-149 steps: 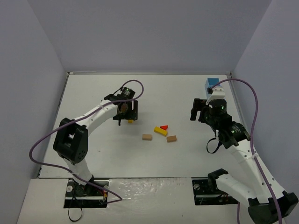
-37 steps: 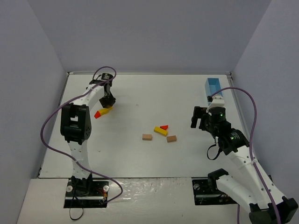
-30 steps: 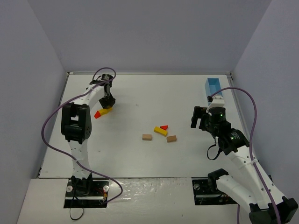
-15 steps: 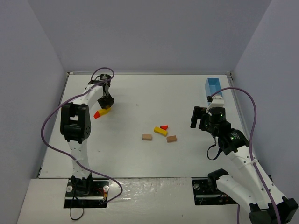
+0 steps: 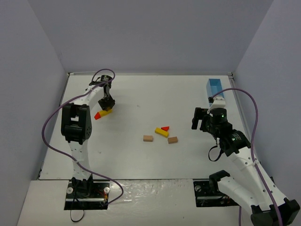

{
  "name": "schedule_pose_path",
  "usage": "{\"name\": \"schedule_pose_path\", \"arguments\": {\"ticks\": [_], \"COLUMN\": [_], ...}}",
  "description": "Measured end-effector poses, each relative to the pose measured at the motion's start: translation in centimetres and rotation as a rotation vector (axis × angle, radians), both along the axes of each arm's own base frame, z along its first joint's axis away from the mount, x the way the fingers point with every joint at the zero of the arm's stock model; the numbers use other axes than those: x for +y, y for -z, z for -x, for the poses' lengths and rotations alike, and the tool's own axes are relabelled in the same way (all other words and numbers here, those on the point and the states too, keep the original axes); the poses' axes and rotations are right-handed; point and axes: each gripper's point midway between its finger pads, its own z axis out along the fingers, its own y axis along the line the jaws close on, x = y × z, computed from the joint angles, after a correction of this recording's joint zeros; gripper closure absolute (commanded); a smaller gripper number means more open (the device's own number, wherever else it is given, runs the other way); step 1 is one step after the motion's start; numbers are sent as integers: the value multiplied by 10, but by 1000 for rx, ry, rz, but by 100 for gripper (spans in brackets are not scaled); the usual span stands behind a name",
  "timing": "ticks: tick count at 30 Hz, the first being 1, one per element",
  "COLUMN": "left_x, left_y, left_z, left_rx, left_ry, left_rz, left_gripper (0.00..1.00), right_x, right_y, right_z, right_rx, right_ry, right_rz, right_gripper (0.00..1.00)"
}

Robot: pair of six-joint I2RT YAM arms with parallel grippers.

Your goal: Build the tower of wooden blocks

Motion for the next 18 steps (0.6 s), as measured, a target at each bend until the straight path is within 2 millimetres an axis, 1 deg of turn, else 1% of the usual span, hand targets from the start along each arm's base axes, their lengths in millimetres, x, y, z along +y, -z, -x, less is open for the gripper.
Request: {"name": "schedule_pose_path", "arguments": {"ticks": [9, 13, 18], "left_x": [0, 0, 0], "left_y": [2, 2, 2], "left_z": [2, 1, 2], "left_rx": [5, 4, 5], "left_ry": [0, 0, 1], "left_rz": [-1, -1, -1], "left_gripper": [69, 66, 66], "right_x": [0, 1, 1], "right_y": [0, 1, 1], "right_z": [-1, -1, -1], "right_rx": [-2, 0, 1], "right_ry": [-1, -1, -1], "right_rz": [-1, -1, 0], "right_gripper": [20, 20, 20]}}
